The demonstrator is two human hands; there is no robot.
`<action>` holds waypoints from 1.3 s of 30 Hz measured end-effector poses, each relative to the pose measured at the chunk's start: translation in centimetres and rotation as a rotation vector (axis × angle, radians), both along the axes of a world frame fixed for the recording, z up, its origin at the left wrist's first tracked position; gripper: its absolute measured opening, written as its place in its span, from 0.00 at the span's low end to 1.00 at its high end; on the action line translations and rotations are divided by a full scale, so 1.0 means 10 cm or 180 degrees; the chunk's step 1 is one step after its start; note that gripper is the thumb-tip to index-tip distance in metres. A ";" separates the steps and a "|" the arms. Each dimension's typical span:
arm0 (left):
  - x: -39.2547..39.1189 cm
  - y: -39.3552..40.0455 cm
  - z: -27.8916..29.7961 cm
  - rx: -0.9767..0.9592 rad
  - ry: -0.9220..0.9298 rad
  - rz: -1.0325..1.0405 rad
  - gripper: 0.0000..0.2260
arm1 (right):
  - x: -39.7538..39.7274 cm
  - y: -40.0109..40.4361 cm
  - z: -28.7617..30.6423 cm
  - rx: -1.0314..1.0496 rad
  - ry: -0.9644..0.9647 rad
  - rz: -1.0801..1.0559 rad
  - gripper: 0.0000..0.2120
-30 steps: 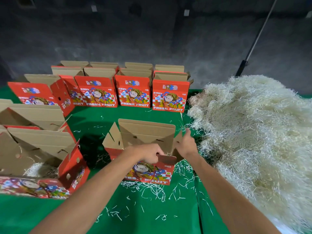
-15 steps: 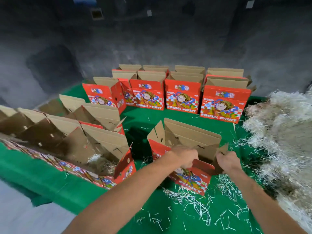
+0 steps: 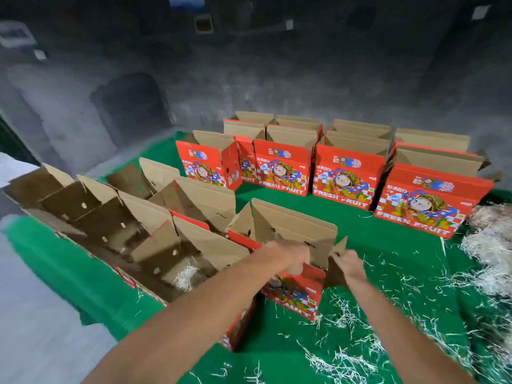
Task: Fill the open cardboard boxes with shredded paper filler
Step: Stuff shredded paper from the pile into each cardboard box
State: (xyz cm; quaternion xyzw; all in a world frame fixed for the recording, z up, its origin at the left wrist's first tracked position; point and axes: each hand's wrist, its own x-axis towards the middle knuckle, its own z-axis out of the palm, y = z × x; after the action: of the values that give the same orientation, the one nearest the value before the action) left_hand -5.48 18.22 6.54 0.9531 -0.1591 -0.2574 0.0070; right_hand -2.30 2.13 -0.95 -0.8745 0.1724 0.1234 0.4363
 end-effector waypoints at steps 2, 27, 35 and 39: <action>0.06 0.22 0.02 -0.0045 0.0048 0.0147 0.11 | 0.07 0.26 -0.02 0.0022 0.0004 0.0152 0.13; 0.51 1.77 0.05 -0.0473 0.0280 0.0658 0.13 | 0.57 2.16 0.06 0.0130 0.0425 0.1150 0.02; 0.56 1.91 0.02 -0.0416 -0.0070 0.0859 0.08 | 0.58 2.38 0.07 0.1067 0.0612 0.0943 0.17; 0.53 1.89 0.04 -0.0175 -0.0408 0.0865 0.11 | 0.51 2.41 0.09 0.2138 0.1016 0.1090 0.18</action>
State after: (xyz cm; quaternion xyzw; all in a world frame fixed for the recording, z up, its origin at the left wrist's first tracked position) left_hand -0.17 37.07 6.89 0.9798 -0.0357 -0.1883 0.0577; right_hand 2.75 26.21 -0.07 -0.6693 0.0400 0.3777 0.6386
